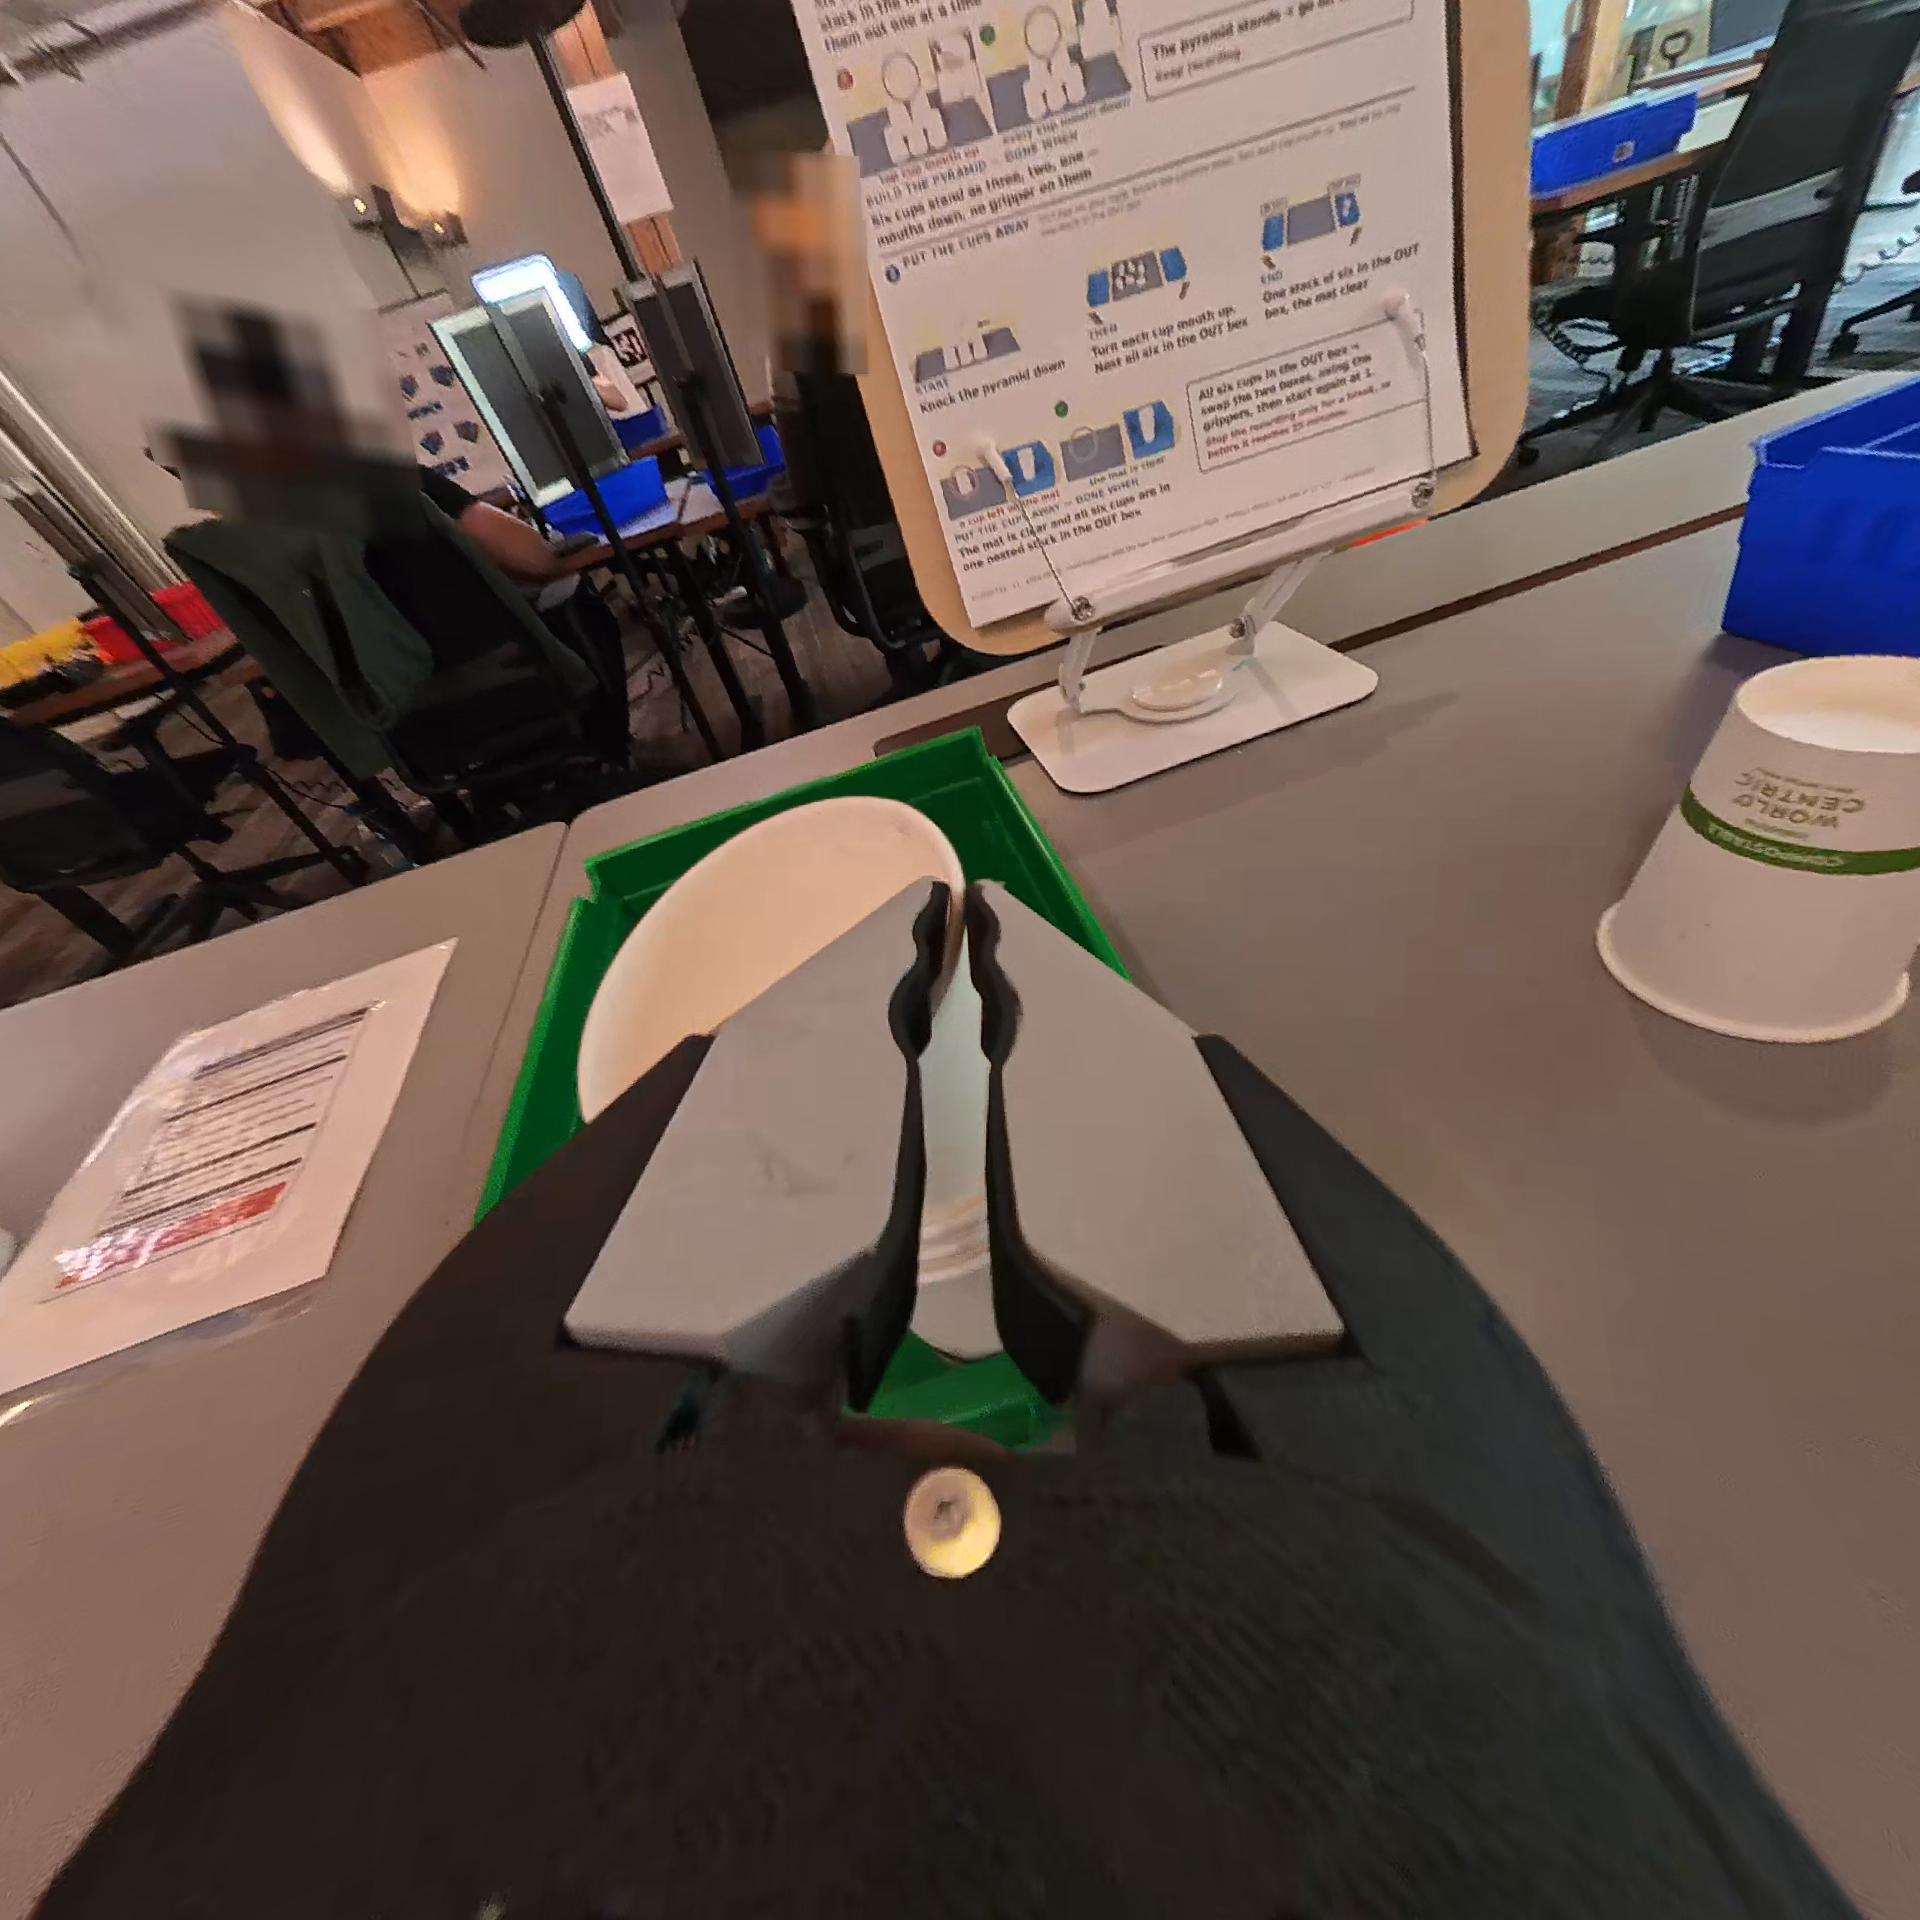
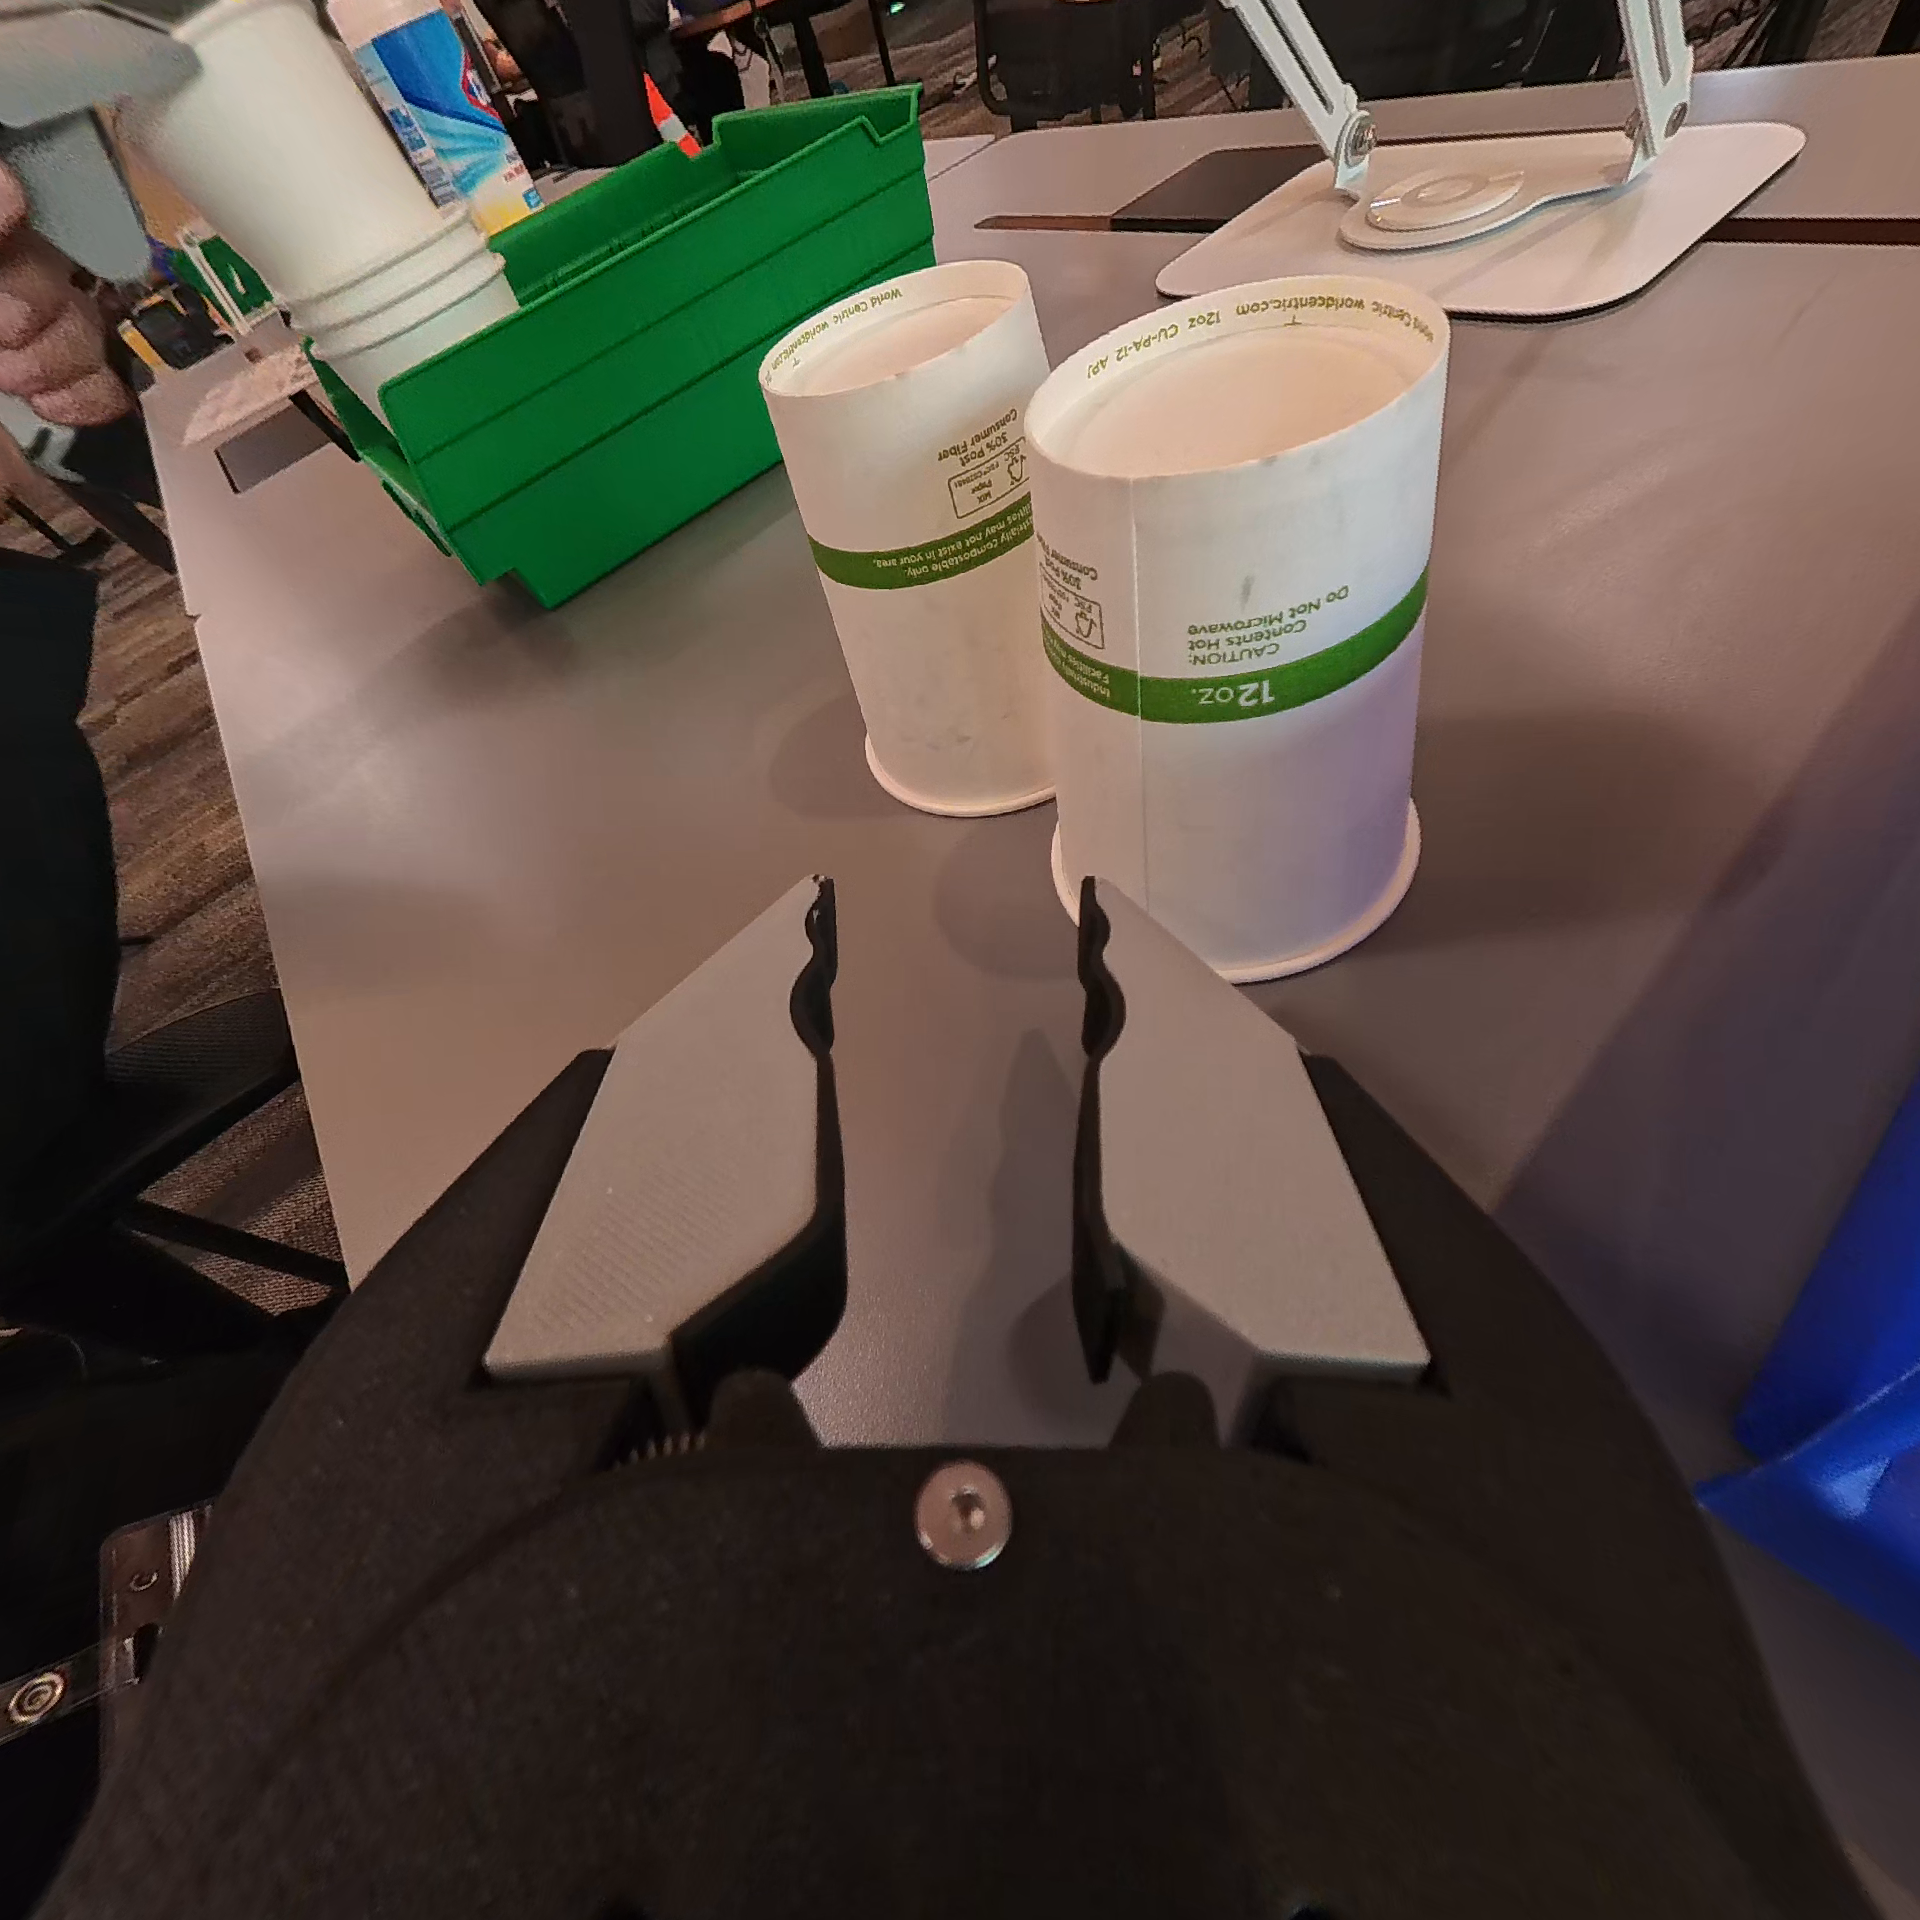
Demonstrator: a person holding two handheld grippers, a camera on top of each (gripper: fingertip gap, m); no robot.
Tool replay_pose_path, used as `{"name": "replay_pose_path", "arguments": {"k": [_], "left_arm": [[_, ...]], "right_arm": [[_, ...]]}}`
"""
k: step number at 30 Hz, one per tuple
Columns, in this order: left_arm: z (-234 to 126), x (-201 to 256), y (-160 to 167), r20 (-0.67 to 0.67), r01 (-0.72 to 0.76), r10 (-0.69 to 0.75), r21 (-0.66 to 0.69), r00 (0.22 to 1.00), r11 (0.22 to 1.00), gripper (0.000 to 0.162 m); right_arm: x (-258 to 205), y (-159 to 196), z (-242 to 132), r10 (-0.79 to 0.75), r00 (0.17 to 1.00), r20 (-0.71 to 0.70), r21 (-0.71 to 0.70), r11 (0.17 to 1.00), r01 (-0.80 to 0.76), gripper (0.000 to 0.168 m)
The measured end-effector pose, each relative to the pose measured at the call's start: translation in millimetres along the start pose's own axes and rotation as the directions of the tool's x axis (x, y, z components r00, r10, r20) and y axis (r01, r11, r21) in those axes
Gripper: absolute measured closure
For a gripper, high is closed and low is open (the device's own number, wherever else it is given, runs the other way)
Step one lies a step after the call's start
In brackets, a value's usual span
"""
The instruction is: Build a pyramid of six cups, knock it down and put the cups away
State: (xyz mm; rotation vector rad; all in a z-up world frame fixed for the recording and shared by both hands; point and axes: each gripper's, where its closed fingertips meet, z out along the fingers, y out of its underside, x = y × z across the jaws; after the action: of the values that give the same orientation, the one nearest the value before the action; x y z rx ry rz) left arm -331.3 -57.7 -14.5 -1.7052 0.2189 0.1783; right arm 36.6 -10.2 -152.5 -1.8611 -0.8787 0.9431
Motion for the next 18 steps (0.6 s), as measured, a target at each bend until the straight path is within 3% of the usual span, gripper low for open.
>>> {"name": "replay_pose_path", "arguments": {"k": [11,18], "left_arm": [[-32.0,-5.4,-42.2,0.077,-0.015,0.003,0.162,0.997,0.987,0.162],[-68.7,25.4,-88.3,-0.039,0.014,-0.001,0.342,0.999,0.94,0.161]], "right_arm": [[0.0,-0.1,0.0,-0.003,1.0,-0.002,0.001,1.0,0.003,0.124],[0.1,-0.8,-0.5,-0.008,1.0,-0.008,0.006,1.0,0.008,0.124]]}}
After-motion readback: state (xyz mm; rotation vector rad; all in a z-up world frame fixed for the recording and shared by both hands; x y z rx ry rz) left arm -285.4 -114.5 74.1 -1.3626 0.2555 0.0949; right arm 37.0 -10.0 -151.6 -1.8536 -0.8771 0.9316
